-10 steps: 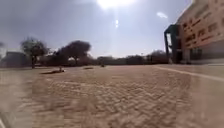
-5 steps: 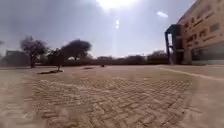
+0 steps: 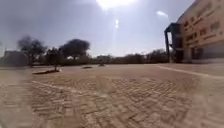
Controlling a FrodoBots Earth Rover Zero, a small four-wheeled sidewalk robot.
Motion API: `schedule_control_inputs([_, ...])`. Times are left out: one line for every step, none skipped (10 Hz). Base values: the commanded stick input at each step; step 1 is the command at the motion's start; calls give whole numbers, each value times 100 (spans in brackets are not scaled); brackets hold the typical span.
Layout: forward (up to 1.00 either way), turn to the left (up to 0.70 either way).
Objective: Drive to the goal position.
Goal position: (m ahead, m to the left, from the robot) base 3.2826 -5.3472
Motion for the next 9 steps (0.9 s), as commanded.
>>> schedule_control_inputs([70, 0])
schedule_control_inputs([70, 0])
schedule_control_inputs([70, 0])
schedule_control_inputs([70, 0])
schedule_control_inputs([70, 0])
schedule_control_inputs([70, 0])
schedule_control_inputs([70, 0])
schedule_control_inputs([70, 0])
schedule_control_inputs([70, 0])
